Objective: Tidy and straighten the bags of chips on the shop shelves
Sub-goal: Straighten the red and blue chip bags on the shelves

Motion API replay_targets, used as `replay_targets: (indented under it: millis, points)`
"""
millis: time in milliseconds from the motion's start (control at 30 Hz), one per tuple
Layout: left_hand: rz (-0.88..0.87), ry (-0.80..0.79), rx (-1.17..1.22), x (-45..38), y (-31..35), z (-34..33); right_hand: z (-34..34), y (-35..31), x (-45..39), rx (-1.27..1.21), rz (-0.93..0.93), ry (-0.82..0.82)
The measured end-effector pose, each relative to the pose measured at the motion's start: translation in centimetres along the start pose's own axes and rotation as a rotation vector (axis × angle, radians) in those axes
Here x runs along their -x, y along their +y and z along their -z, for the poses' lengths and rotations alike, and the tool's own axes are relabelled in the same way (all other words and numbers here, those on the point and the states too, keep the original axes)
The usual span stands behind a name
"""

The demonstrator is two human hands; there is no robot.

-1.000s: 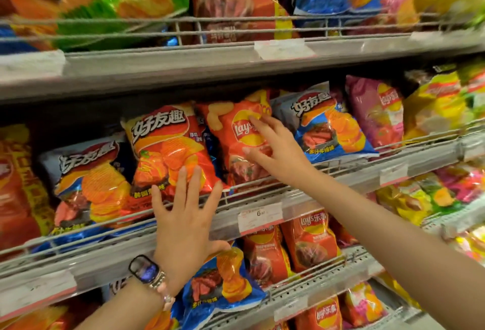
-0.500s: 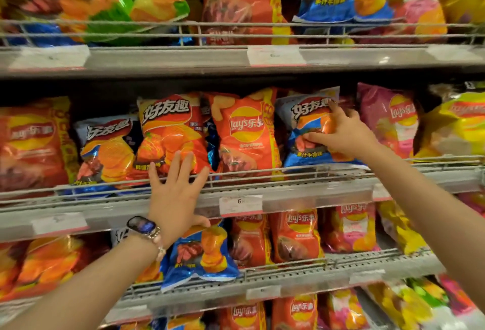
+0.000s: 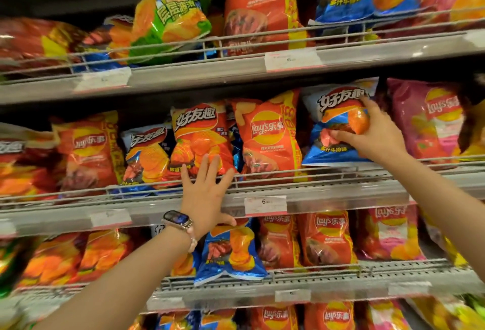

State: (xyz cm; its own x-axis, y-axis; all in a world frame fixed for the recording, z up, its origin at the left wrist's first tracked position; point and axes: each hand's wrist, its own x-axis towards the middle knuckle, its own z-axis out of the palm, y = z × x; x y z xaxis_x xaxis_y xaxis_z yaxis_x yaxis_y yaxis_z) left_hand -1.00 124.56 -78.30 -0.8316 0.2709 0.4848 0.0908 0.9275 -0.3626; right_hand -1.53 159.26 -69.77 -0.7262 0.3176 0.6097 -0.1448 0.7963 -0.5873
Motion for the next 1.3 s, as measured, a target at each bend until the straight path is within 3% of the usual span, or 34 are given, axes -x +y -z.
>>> replay_targets:
  millis: [100,233,333,400,433,567,667,733,833,1033,1200,1300]
  points:
    - [-0.009,0.015,0.011,-0.1,-0.2,-0.3,0.7,-0.3,0.9,-0.167,0.005,0.121]
    - [-0.051,0.034,0.011,0.2,-0.5,0.9,1.6,-1.5,2.7,-0.278,0.078,0.129]
    - [-0.030,0.312,0.209,0.7,-1.5,3.0,1.7,-2.5,4.4,-0.239,0.158,0.147]
    - [0.128,0.513,0.361,0.3,-2.7,4.1,1.9,-3.4,5.2,-0.238,0.202,0.160]
    - [0.234,0.525,0.429,-0.2,-3.4,4.7,2.0,-3.9,5.4,-0.236,0.219,0.160]
    - [0.514,0.256,0.678,-3.1,-6.0,5.9,1.5,-5.8,6.2,-0.201,0.259,0.153]
    - [0.463,0.089,0.914,-4.5,-6.9,5.7,0.8,-6.9,6.9,-0.169,0.274,0.160]
    - [0.419,0.040,0.907,-4.9,-6.8,5.2,0.5,-7.4,7.3,-0.160,0.284,0.160]
    - [0.403,0.076,0.837,-5.4,-6.8,4.8,0.1,-8.0,8.1,-0.143,0.309,0.175]
    - [0.389,0.312,1.061,-5.5,-8.1,5.6,-0.1,-8.6,9.0,-0.151,0.329,0.165]
    - [0.425,0.336,1.211,-4.5,-10.2,7.2,-0.5,-9.7,9.9,-0.176,0.367,0.103]
    - [0.424,0.323,1.099,-2.7,-12.4,8.0,-1.2,-11.0,10.4,-0.165,0.391,0.083]
